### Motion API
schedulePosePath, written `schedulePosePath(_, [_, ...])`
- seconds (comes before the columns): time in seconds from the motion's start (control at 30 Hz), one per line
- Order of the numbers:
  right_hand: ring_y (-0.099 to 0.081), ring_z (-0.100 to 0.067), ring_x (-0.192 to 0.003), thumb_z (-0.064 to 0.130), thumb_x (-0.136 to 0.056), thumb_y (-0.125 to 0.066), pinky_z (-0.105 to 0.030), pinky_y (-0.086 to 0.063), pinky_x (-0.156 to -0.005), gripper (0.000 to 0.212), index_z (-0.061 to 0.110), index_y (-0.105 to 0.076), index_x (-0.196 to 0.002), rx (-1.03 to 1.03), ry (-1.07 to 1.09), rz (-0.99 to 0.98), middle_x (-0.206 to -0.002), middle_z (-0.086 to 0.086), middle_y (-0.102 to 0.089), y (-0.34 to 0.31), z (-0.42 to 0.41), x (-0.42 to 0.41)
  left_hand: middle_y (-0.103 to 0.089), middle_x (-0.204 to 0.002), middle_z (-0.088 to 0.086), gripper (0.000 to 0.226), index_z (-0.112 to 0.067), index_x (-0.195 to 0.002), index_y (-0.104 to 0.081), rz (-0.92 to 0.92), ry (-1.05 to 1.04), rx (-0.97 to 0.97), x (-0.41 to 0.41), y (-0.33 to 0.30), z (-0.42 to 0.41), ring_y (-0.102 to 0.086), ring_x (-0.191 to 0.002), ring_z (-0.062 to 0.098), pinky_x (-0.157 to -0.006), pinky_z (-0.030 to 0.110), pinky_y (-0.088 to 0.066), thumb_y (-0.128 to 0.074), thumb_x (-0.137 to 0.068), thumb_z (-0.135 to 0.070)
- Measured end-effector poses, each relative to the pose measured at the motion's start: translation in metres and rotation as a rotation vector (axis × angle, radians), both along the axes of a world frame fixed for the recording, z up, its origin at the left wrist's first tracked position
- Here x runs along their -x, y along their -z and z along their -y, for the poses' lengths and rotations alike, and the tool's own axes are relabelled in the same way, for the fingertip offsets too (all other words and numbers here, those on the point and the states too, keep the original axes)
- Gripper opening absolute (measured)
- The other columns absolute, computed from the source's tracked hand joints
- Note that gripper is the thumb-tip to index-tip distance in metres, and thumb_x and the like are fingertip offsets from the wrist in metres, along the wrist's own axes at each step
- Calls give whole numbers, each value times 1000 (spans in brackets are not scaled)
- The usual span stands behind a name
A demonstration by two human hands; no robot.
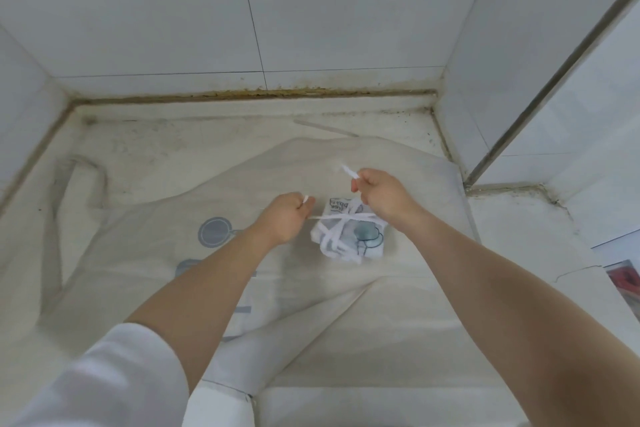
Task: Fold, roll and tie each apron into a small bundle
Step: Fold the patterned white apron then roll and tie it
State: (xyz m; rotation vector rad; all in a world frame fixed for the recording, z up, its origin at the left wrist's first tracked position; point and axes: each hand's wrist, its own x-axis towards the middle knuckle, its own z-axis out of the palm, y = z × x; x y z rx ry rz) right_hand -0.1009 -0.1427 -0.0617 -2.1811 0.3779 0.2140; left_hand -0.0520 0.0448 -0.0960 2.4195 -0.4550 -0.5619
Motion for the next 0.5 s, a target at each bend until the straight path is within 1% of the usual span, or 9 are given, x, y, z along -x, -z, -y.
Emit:
schedulePosePath(0.03, [-45, -17, -62, 15, -98, -37, -27, -36, -56, 26, 15, -54, -79, 55, -51, -42, -65, 1, -47, 1, -2, 2, -42, -61, 3, 42, -10, -64, -44, -55, -10, 41, 3, -2, 5, -44, -62, 20, -64, 29, -32, -36, -101, -28])
schedulePosePath(0.07, [-47, -18, -66, 15, -98, -37, -29, -38, -61, 27, 17, -54, -77, 76, -86, -86, -66, 2, -48, 4, -4, 3, -40, -58, 3, 44, -11, -61, -43, -85, -14, 84, 8, -9, 11, -39, -55, 17, -62, 29, -30, -35, -101, -28])
schedulePosePath(0.13, [-50, -16, -68, 19, -94, -43, -31, -39, -71, 28, 21, -51, -68, 50, -117, -145, -65, 4, -54, 7, -7, 8, -41, -55, 0, 45, -14, -59, -44, -117, -41, 219, 11, -21, 21, -37, -52, 13, -60, 27, -30, -35, -102, -26])
schedulePosePath(0.23, [-55, -13, -71, 26, -86, -56, -29, -39, -69, 19, 23, -50, -68, 62, -226, -173, -69, 7, -60, 5, -13, 12, -44, -52, -4, 44, -18, -59, -50, -178, -54, 355, 13, -33, 34, -39, -51, 11, -58, 26, -34, -38, -101, -23])
schedulePosePath(0.3, [-55, -14, -73, 27, -83, -61, -24, -39, -63, 15, 24, -52, -71, 133, -304, -180, -71, 8, -58, 2, -19, 12, -46, -53, -4, 44, -19, -59, -51, -154, 17, 321, 18, -37, 43, -42, -53, 10, -60, 27, -36, -37, -101, -20])
schedulePosePath(0.37, [-51, -15, -72, 25, -85, -59, -22, -36, -57, 15, 22, -53, -72, 233, -309, -157, -74, 3, -57, 2, -20, 12, -46, -47, -9, 43, -19, -61, -49, -135, 76, 306, 26, -40, 50, -42, -48, 2, -67, 35, -37, -35, -102, -18])
schedulePosePath(0.4, [-50, -18, -74, 21, -88, -55, -25, -36, -58, 19, 20, -52, -69, 267, -286, -135, -78, -3, -61, 3, -19, 12, -46, -41, -10, 41, -17, -64, -50, -169, 87, 352, 29, -41, 51, -41, -43, 1, -71, 39, -36, -34, -102, -16])
schedulePosePath(0.43, [-51, -20, -76, 17, -90, -49, -29, -38, -61, 24, 18, -52, -66, 283, -254, -115, -82, -8, -65, 6, -17, 13, -46, -38, -12, 38, -14, -68, -52, -224, 79, 418, 31, -41, 51, -39, -39, 1, -71, 41, -36, -34, -102, -15])
schedulePosePath(0.5, [-52, -22, -77, 15, -94, -39, -31, -40, -69, 30, 14, -53, -67, 250, -185, -89, -86, -11, -67, 11, -14, 16, -52, -46, -14, 24, -6, -88, -55, -304, 41, 532, 34, -39, 49, -43, -41, -1, -56, 22, -38, -35, -100, -7])
